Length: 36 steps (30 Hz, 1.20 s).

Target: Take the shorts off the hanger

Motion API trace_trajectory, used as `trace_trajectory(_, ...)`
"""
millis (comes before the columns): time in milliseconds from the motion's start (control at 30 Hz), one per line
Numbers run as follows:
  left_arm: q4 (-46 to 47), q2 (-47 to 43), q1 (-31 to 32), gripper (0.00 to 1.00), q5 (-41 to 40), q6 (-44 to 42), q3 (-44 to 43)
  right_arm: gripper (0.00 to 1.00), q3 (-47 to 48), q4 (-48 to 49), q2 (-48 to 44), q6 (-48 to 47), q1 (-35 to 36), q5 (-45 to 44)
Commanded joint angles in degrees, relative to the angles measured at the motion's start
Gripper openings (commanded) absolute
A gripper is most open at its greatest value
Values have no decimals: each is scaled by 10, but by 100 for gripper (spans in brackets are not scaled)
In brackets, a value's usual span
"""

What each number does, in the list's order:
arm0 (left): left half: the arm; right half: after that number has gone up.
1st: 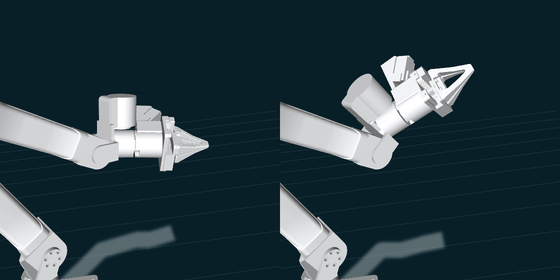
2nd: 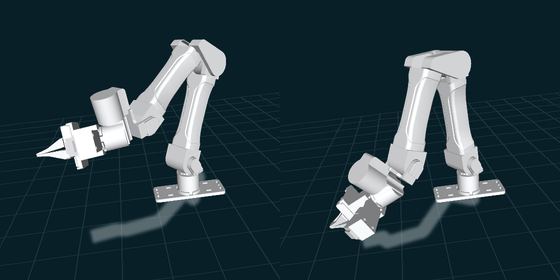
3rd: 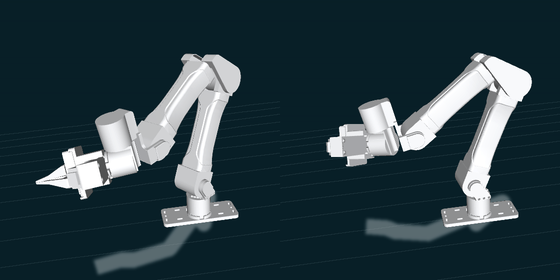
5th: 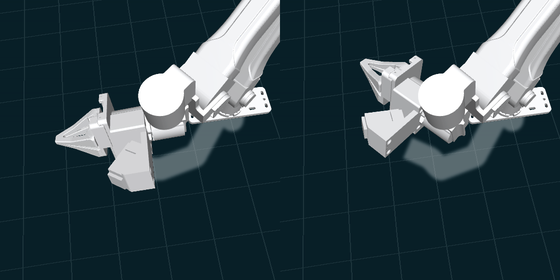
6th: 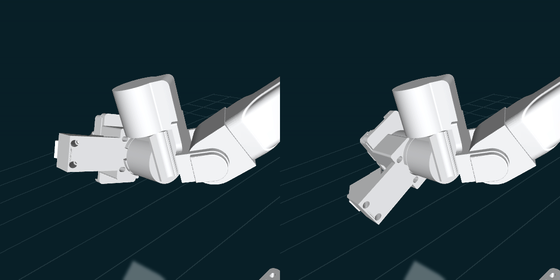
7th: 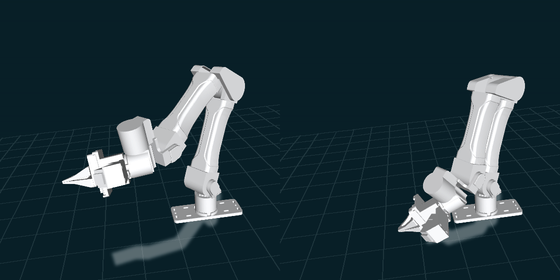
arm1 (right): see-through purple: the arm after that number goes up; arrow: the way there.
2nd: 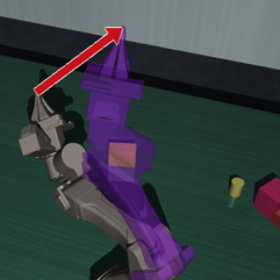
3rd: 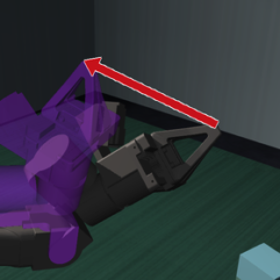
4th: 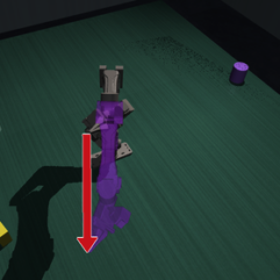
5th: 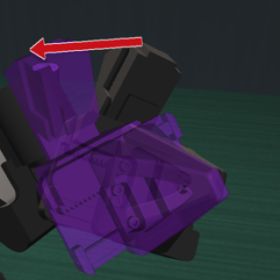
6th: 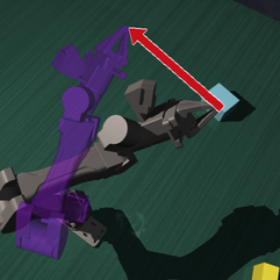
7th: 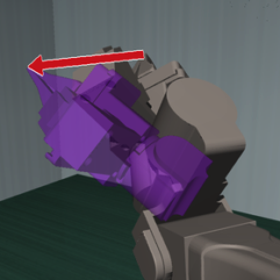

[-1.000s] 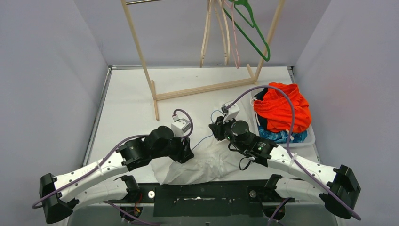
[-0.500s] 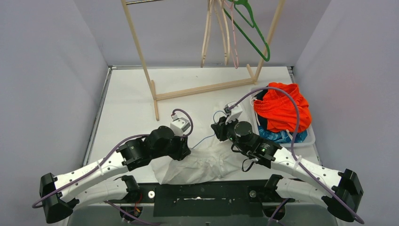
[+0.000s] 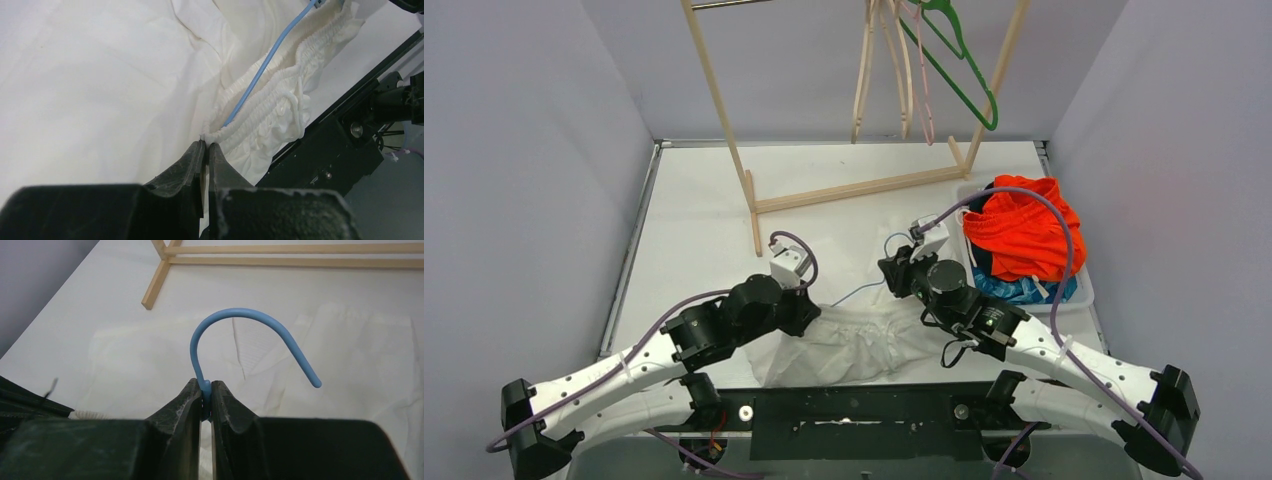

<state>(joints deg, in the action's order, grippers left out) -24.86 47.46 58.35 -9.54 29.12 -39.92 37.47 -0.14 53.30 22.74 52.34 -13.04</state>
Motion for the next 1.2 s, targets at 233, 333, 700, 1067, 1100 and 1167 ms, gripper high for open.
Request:
trace_trajectory(233,-110,-56,-1,0,-224,84,-8,0,3,-8,-45,63,-3,-177)
trace_trajectory(333,-148,-71,0,0,-267,123,-6,0,-22,17,-79,74,-3,-195)
trace_trajectory(700,-103,-89,-1,0,-213,93,20,0,-33,26,-87,90,-11,-176)
trace_trajectory(1067,-24,-56,0,57,-90,30,11,0,7,17,-11,63,-12,-102)
trace_trajectory(1100,-27,-51,-1,59,-85,28,8,0,9,17,-9,59,-12,-96)
trace_trajectory(1167,-29,-44,0,61,-76,22,8,0,9,22,-11,46,-12,-74)
